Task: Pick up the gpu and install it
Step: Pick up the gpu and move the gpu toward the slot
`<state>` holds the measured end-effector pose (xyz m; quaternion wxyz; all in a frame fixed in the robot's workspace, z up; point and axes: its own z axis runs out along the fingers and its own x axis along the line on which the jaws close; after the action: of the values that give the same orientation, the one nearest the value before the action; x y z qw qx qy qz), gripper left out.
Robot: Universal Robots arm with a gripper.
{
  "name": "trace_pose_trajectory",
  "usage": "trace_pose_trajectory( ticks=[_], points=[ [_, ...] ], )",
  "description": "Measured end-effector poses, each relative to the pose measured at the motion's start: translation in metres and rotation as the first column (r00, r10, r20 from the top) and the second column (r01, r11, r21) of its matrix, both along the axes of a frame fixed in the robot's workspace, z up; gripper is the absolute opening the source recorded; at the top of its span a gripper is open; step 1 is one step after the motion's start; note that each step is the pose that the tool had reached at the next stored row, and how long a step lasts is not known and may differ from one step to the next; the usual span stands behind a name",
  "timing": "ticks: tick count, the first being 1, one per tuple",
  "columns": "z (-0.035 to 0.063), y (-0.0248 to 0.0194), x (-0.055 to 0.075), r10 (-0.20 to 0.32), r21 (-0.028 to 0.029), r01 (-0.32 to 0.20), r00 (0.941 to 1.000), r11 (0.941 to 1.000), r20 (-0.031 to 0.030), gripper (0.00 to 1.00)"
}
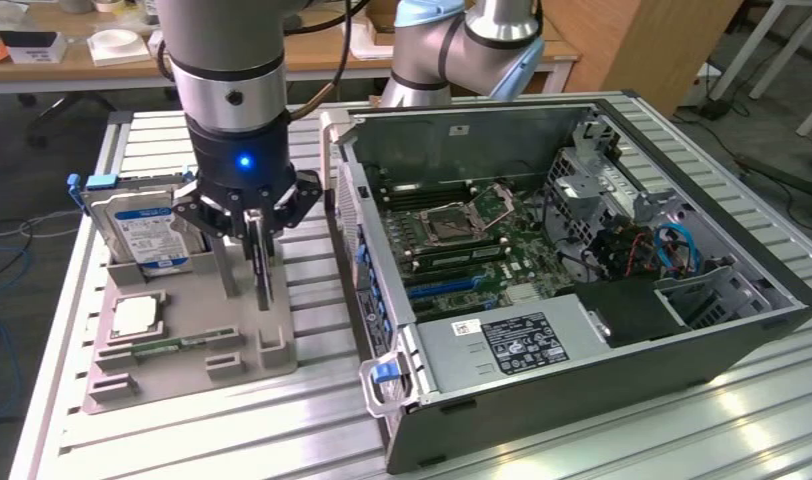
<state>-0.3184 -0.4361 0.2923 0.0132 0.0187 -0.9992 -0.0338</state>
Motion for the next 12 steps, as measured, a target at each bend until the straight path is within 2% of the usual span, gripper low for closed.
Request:
trace_pose_trajectory(
  ticks=[12],
  points=[
    [0.0066, 0.0000, 0.0000, 0.000, 0.0000, 0.000, 1.0000, 1.0000, -0.0001, 0.27]
  ],
)
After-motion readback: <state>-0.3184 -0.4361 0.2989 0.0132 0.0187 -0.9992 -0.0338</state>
